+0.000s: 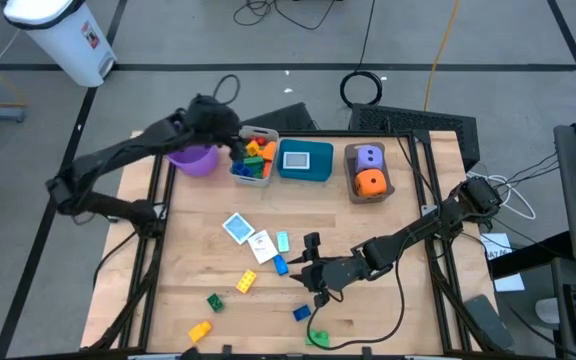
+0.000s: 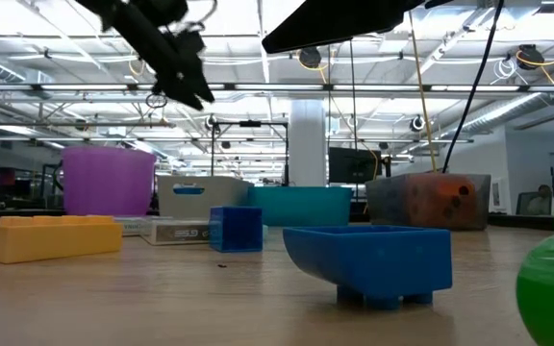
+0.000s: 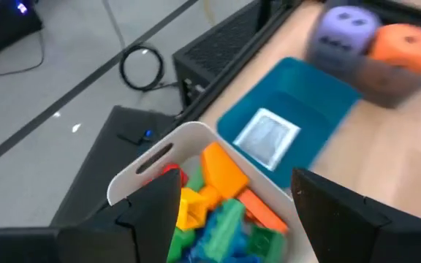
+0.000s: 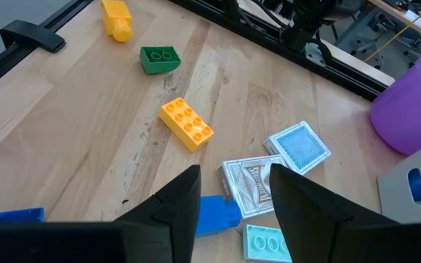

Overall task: Pick & Place Toys
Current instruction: Put the blue game piece into the gray bin

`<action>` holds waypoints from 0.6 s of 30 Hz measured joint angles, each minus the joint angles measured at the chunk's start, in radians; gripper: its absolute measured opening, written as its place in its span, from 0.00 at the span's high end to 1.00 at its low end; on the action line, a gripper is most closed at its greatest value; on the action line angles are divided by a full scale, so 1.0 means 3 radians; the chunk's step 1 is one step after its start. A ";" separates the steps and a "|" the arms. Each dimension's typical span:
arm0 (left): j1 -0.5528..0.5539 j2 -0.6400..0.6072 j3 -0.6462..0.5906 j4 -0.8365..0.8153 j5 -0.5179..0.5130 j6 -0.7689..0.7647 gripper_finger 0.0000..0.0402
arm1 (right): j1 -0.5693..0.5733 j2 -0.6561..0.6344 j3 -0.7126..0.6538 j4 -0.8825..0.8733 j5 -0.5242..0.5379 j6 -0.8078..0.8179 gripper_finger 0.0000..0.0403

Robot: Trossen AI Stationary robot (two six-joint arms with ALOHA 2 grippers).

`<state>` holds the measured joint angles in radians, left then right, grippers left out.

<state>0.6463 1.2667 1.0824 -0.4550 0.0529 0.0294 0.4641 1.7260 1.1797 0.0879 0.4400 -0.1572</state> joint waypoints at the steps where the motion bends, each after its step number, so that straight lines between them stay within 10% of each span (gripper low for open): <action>1: -0.0002 -0.0106 0.0000 -0.0104 0.0025 0.0011 0.34 | 0.0000 0.0000 0.0000 0.0000 0.0000 0.0000 0.62; 10: -0.0071 -0.0799 -0.0117 -0.0920 0.0453 -0.0035 0.34 | 0.0000 0.0000 0.0000 0.0004 0.0000 0.0034 0.62; 18: -0.0452 -0.1553 -0.1143 -0.0388 0.0598 -0.0379 0.34 | -0.0001 0.0000 0.0000 0.0008 0.0000 0.0087 0.61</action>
<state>0.5106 0.8009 0.7396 -0.5715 0.2323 -0.0844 0.4637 1.7260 1.1797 0.0902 0.4399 -0.1311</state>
